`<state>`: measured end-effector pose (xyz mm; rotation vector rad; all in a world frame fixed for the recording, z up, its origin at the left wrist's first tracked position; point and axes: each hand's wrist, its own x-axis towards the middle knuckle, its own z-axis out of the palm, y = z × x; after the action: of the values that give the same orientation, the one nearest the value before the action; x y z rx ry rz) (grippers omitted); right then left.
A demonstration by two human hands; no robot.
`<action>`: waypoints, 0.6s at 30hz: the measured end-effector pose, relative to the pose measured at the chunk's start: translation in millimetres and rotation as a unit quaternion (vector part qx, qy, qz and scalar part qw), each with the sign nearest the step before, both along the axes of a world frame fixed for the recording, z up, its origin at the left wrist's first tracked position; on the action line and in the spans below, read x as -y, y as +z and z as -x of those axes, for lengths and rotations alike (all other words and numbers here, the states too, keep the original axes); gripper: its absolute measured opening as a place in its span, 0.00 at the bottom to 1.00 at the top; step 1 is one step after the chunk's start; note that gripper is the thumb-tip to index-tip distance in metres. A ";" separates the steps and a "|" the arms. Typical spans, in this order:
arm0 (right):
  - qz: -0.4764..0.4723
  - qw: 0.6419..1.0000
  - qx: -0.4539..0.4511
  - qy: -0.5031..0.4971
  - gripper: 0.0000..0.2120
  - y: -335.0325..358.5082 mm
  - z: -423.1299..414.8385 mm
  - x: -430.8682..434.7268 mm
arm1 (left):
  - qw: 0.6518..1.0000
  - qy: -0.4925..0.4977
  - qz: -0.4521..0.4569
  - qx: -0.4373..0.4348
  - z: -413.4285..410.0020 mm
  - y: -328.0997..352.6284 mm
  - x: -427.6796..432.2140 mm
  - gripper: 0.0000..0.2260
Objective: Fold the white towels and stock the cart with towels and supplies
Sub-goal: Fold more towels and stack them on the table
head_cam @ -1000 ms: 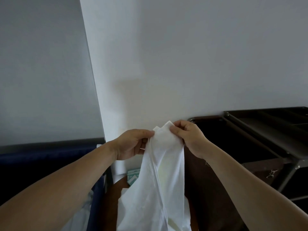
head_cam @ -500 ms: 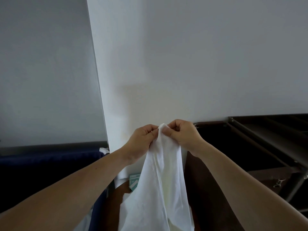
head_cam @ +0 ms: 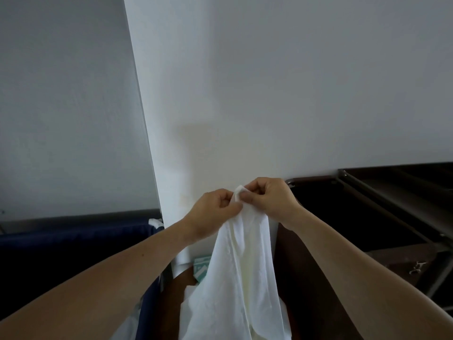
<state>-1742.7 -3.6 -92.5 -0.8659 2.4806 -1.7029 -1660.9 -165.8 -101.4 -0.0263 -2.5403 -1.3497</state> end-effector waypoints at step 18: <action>0.075 0.985 -0.136 -0.073 0.03 65.2 11.3 45.5 | 0.980 0.175 0.094 0.028 16.8 18.5 -9.9 0.13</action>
<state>-1754.0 -49.1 -27.3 -1.0154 2.6761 -1.9609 -1677.7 -155.9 -82.9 0.4093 -2.5542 -0.9880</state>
